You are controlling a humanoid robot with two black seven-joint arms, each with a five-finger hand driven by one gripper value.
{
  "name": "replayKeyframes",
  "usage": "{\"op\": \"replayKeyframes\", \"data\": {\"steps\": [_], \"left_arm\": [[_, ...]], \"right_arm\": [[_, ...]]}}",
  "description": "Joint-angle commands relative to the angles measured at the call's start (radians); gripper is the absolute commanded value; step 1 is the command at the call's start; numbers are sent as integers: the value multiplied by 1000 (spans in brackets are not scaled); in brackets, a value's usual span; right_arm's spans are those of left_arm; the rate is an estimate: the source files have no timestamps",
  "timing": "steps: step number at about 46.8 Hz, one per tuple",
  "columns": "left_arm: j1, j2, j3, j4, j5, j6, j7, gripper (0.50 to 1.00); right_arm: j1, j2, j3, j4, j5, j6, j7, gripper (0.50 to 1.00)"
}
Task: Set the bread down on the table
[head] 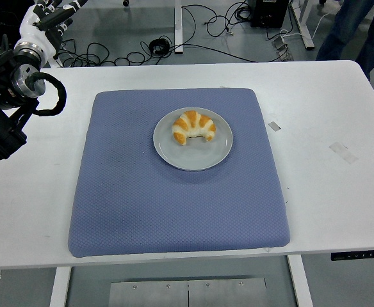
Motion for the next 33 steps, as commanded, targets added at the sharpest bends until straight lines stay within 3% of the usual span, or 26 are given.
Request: {"op": "replayKeyframes", "data": {"steps": [1, 16, 33], "left_arm": [[-3, -1, 4, 2, 1, 2, 2, 977], [-10, -18, 21, -43, 20, 6, 2, 972], [-62, 40, 245, -196, 87, 51, 15, 966]], "right_arm": [[1, 0, 0, 0, 0, 0, 0, 1000], [1, 0, 0, 0, 0, 0, 0, 1000], [1, 0, 0, 0, 0, 0, 0, 1000]]}}
